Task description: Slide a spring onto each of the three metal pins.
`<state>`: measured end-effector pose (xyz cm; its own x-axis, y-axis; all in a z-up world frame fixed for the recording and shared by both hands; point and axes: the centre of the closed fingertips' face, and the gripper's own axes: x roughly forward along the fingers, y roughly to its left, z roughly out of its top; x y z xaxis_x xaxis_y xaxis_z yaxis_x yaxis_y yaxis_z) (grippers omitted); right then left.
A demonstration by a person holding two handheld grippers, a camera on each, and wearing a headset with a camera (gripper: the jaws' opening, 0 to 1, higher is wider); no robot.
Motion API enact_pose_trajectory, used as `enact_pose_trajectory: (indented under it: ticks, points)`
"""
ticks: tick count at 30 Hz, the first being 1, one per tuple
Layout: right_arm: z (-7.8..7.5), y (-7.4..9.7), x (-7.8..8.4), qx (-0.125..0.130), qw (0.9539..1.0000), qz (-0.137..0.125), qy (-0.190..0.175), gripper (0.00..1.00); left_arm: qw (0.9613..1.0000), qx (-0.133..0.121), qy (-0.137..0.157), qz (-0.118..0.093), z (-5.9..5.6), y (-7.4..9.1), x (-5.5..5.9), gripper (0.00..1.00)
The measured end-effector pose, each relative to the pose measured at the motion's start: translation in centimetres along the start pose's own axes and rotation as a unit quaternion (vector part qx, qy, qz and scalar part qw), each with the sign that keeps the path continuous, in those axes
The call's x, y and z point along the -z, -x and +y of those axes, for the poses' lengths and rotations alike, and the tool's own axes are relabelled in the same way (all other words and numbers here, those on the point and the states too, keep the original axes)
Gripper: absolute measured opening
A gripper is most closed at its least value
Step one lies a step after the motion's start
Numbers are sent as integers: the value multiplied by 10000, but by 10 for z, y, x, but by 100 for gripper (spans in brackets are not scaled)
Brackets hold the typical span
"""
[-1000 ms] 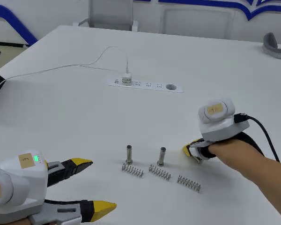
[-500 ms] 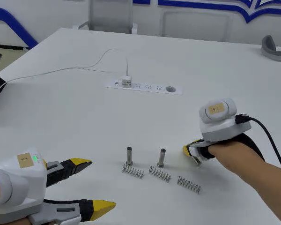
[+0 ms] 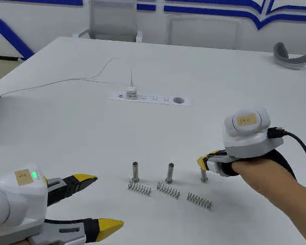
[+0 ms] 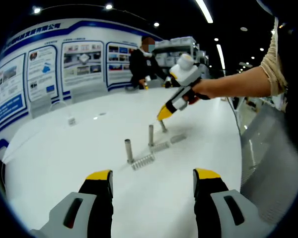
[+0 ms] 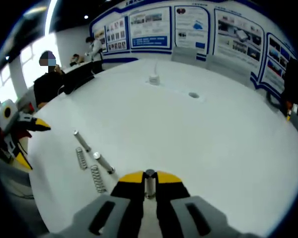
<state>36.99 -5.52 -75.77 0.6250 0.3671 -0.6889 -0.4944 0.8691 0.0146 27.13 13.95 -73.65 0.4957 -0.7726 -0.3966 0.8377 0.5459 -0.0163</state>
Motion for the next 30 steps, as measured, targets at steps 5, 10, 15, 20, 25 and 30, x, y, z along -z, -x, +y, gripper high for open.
enact_pose_trajectory:
  ticks: [5, 10, 15, 20, 25, 30]
  points:
    - [1, 5, 5, 28, 10000, -31, 16, 9, 10000, -21, -16, -17, 1, 2, -1, 66]
    - [1, 8, 7, 19, 10000, -23, 10, 9, 10000, -15, -24, -31, 0, 2, -3, 66]
    - [4, 11, 11, 15, 10000, -13, 72, 9, 10000, -2, -42, -61, -1, 1, -5, 66]
    - [4, 12, 11, 15, 9999, -13, 119, 9, 10000, 8, -58, -57, -1, 0, -6, 66]
    - [5, 13, 11, 10, 9999, -34, 156, 9, 9999, 12, -62, -79, -2, 0, -7, 66]
    - [7, 13, 11, 1, 9998, -64, 208, 11, 9999, 21, -84, -64, -3, 0, -7, 66]
